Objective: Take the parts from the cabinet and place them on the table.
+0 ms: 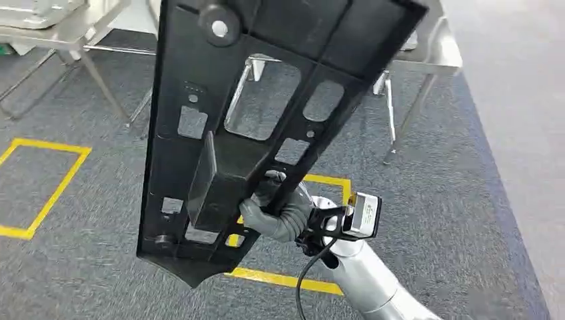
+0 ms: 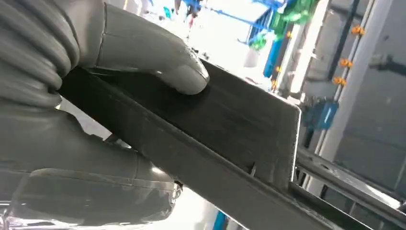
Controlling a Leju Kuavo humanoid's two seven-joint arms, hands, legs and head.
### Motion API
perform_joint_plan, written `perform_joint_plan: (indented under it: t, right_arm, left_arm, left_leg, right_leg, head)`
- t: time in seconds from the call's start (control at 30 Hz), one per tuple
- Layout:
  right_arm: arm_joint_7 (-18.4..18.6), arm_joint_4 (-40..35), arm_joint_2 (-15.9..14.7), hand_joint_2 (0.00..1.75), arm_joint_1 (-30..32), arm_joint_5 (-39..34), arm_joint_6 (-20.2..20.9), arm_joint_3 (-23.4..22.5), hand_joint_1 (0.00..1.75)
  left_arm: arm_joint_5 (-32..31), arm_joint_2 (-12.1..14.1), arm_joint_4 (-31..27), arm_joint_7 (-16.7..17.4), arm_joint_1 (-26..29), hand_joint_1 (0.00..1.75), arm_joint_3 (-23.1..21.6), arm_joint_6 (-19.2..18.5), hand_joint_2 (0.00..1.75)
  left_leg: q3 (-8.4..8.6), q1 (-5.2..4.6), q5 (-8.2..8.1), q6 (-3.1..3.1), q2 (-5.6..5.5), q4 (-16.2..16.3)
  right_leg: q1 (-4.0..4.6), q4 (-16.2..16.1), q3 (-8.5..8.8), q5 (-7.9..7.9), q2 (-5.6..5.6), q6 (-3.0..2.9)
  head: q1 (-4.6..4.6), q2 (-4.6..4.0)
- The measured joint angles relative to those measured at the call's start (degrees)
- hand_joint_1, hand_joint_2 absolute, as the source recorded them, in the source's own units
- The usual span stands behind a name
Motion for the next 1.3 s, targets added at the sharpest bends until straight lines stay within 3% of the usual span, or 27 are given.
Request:
perform_joint_plan:
  t: [0.03,0.07,0.13,0.17,0.2,0.23,0.33,0.37,0.43,0.5,0.53,0.57,0.6,0.67,0.7,0.73,0.83,0.9,0.93,1.0,1.03,1.07,1.1,1.13,1.2,1.23,1.3]
  right_arm:
    - [-0.02,0.11,-0.06,1.75,0.1,-0.13,0.07,0.0,1.66]
    - [-0.09,0.26,-0.13,1.75,0.2,-0.26,0.11,0.0,1.66]
    - [-0.22,0.46,-0.15,1.75,0.21,-0.37,0.13,0.0,1.66]
    - [-0.35,0.46,-0.17,1.75,0.2,-0.44,0.13,0.0,1.66]
    - [-0.57,0.5,-0.17,1.75,0.2,-0.48,0.15,0.0,1.66]
    - [-0.76,0.61,-0.17,1.75,0.14,-0.5,0.15,0.0,1.66]
    - [-1.23,0.83,-0.39,1.75,0.21,-0.29,0.0,0.0,1.66]
    - [-1.7,0.9,-0.55,1.75,0.2,0.08,-0.26,0.0,1.66]
    - [-2.23,0.96,-0.76,1.75,0.17,0.7,-0.57,0.0,1.66]
    - [-2.45,1.09,-0.83,1.75,0.31,0.81,-0.76,0.0,1.66]
    - [-2.47,1.25,-0.94,1.75,0.35,0.83,-0.87,0.0,1.66]
    - [-2.49,1.44,-1.07,1.75,0.44,0.83,-0.89,0.0,1.66]
    - [-2.56,1.57,-1.18,1.75,0.55,0.96,-0.92,0.0,1.66]
    - [-2.78,1.59,-1.25,1.75,0.6,1.25,-0.89,0.0,1.66]
    - [-2.95,1.59,-1.25,1.75,0.56,1.33,-0.89,0.0,1.66]
    - [-3.04,1.59,-1.25,1.75,0.52,1.33,-0.9,0.0,1.66]
    - [-3.1,1.59,-1.27,1.75,0.61,1.35,-0.89,0.0,1.66]
    - [-3.1,1.46,-1.2,1.75,0.64,1.44,-0.87,0.0,1.66]
    - [-3.19,1.44,-1.18,1.75,0.61,1.44,-0.87,0.0,1.66]
    - [-3.19,1.49,-1.18,1.75,0.83,1.46,-0.87,0.0,1.66]
    - [-3.19,1.53,-1.18,1.75,0.96,1.49,-0.87,0.0,1.66]
    - [-3.17,1.55,-1.18,1.75,1.11,1.53,-0.87,0.0,1.66]
    - [-3.17,1.55,-1.18,1.75,1.23,1.57,-0.89,0.0,1.66]
    - [-3.19,1.53,-1.18,1.75,1.26,1.57,-0.92,0.0,1.66]
    - [-3.24,1.53,-1.18,1.75,1.26,1.59,-0.94,0.0,1.66]
    - [-3.26,1.51,-1.18,1.75,1.26,1.62,-0.94,0.0,1.66]
    - [-3.26,1.49,-1.18,1.75,1.32,1.7,-0.94,0.0,1.66]
  left_arm:
    - [0.0,0.0,0.0,0.0,0.1,0.0,0.0,-0.09,1.75]
    - [0.0,-0.02,0.0,0.0,0.08,0.0,0.0,-0.2,1.75]
    - [0.0,-0.02,0.0,-0.04,-0.05,0.0,0.02,-0.31,1.75]
    - [0.0,0.0,0.0,-0.07,-0.05,0.0,0.02,-0.31,1.75]
    - [0.0,0.09,0.0,-0.07,-0.04,0.0,0.02,-0.33,1.75]
    - [0.0,0.09,0.0,-0.07,-0.05,0.0,0.02,-0.44,1.75]
    - [0.0,0.11,0.0,-0.07,-0.17,0.0,0.02,-0.5,1.75]
    - [0.0,0.07,0.0,-0.07,-0.35,0.0,0.02,-0.74,1.75]
    - [0.0,0.07,0.0,-0.18,-0.59,0.0,0.02,-0.94,1.75]
    - [0.0,0.04,0.0,-0.15,-0.26,0.0,0.0,-1.07,1.75]
    - [0.0,0.07,0.0,-0.15,-0.04,0.0,0.02,-1.07,1.75]
    - [0.0,0.07,0.0,-0.13,0.07,0.0,0.02,-1.07,1.75]
    - [0.0,0.07,0.0,-0.13,0.04,0.0,0.02,-1.11,1.75]
    - [0.0,0.04,0.0,-0.09,-0.18,0.0,0.0,-1.36,1.75]
    - [0.0,0.04,0.0,-0.04,-0.28,0.0,0.0,-1.49,1.75]
    - [0.0,0.02,0.0,-0.04,-0.36,0.0,0.0,-1.53,1.75]
    - [0.0,0.02,0.0,0.0,-0.36,0.0,0.0,-1.62,1.75]
    - [0.0,0.09,0.0,-0.02,-0.5,0.0,0.0,-1.62,1.75]
    - [0.0,0.09,0.0,-0.04,-0.53,0.0,0.0,-1.6,1.75]
    - [0.0,0.26,0.0,-0.04,-0.45,0.0,0.0,-1.51,1.75]
    - [0.0,0.26,0.0,-0.04,-0.36,0.0,0.0,-1.51,1.75]
    - [0.0,0.26,0.0,-0.04,-0.31,0.0,0.0,-1.51,1.75]
    - [0.0,0.26,0.0,-0.04,-0.3,0.0,-0.02,-1.51,1.75]
    - [0.0,0.28,0.0,-0.04,-0.31,0.0,-0.02,-1.51,1.75]
    - [0.0,0.42,0.0,-0.07,-0.34,0.0,-0.02,-1.51,1.75]
    - [0.0,0.42,0.0,-0.04,-0.44,0.0,-0.04,-1.51,1.75]
    - [0.0,0.44,0.0,-0.04,-0.5,0.0,-0.07,-1.49,1.75]
  left_leg:
    - [-1.33,0.0,-0.22,-0.04,0.0,2.37]
    - [-1.34,0.04,1.03,-0.03,0.0,1.82]
    - [2.04,0.17,6.28,0.15,-0.36,-6.31]
    - [4.46,0.3,8.92,0.25,-1.47,-11.65]
    - [5.96,0.64,9.19,0.55,-4.84,-15.09]
    - [6.3,0.61,8.86,0.8,-5.43,-16.04]
    - [5.96,0.17,9.16,1.78,-4.04,-15.8]
    - [6.17,0.94,9.6,2.41,-3.56,-16.45]
    - [6.24,0.58,9.78,3.02,-2.79,-16.65]
    - [6.11,0.34,9.73,3.16,-1.83,-16.65]
    - [5.99,0.34,9.72,3.16,-1.41,-16.63]
    - [5.95,0.33,9.72,3.16,-1.03,-16.61]
    - [5.95,0.33,9.72,3.15,-0.77,-16.61]
    - [6.19,0.28,9.65,2.97,-0.55,-16.61]
    - [6.3,0.27,9.63,2.86,-0.48,-16.61]
    - [6.16,-0.21,9.41,2.47,-0.43,-16.35]
    - [6.28,0.13,9.65,1.42,-0.28,-16.83]
    - [6.2,0.18,8.9,0.87,-0.28,-15.93]
    - [5.05,0.18,7.16,0.72,-0.3,-13.26]
    - [0.16,0.23,2.59,0.21,-0.29,-3.34]
    - [-1.91,0.24,1.47,0.04,-0.29,0.45]
    - [-2.92,0.27,1.76,-0.03,-0.29,1.82]
    - [-2.42,0.29,3.37,-0.02,-0.29,0.2]
    - [-0.65,0.3,5.87,0.03,-0.29,-3.66]
    - [4.69,0.32,11.03,0.43,-0.3,-14.81]
    - [5.46,-0.09,9.65,0.91,-0.4,-16.03]
    - [5.4,-0.23,9.74,1.66,-0.47,-16.08]
  right_leg:
    - [0.0,0.08,-0.05,0.0,0.76,0.01]
    - [-0.02,0.17,0.0,0.01,1.57,0.03]
    - [-0.09,0.49,0.09,-0.09,3.13,0.22]
    - [-0.15,0.68,0.13,-0.22,3.8,0.42]
    - [-0.24,0.91,-0.11,-0.32,4.34,0.65]
    - [-0.04,1.31,-0.66,-0.27,5.15,1.13]
    - [-0.51,0.81,-1.08,0.33,6.45,2.38]
    - [-0.35,0.99,-1.2,0.15,6.52,2.75]
    - [-0.08,5.74,-3.34,-3.11,1.44,3.07]
    - [-0.35,14.82,-7.81,-7.29,-0.15,3.35]
    - [-0.39,18.13,-9.48,-8.31,-0.31,3.41]
    - [-0.41,18.99,-9.96,-7.93,-0.41,3.41]
    - [-0.41,16.88,-8.88,-6.29,-0.47,3.33]
    - [-0.31,6.62,-3.09,-1.49,-0.55,2.75]
    - [-0.13,2.0,-0.29,-0.21,-0.78,2.2]
    - [0.26,0.47,0.31,-0.84,-1.01,2.01]
    - [0.52,0.59,-0.07,-0.72,-0.74,1.36]
    - [-0.14,-0.63,0.75,-0.14,-0.74,0.69]
    - [-0.19,-0.71,0.92,-0.2,-0.8,0.36]
    - [-0.11,-0.63,0.96,-0.39,-0.78,0.07]
    - [-0.05,-0.6,0.94,-0.45,-0.74,0.01]
    - [-0.03,-0.53,0.99,-0.55,-0.65,0.03]
    - [-0.03,-0.45,1.1,-0.72,-0.55,0.06]
    - [-0.04,-0.27,1.26,-0.93,-0.44,0.2]
    - [-0.06,0.29,1.74,-1.65,-0.38,0.54]
    - [0.4,0.5,1.62,-1.93,-0.35,0.92]
    - [0.24,0.55,1.53,-1.97,-0.2,1.44]
  head:
    - [0.0,0.0]
    - [0.0,0.0]
    - [0.0,0.0]
    - [0.0,0.0]
    - [0.0,0.0]
    - [0.0,0.0]
    - [0.0,0.0]
    - [0.0,0.0]
    - [0.0,0.0]
    - [0.02,0.0]
    - [0.02,0.0]
    - [0.02,0.0]
    - [0.02,0.0]
    - [0.02,0.0]
    - [0.02,0.0]
    - [0.02,0.0]
    - [0.0,0.0]
    - [0.02,0.0]
    - [0.0,0.0]
    - [0.0,0.0]
    - [0.0,0.0]
    - [0.0,0.0]
    - [0.0,0.0]
    - [0.0,0.0]
    - [0.0,0.0]
    - [0.02,0.0]
    - [0.02,0.0]
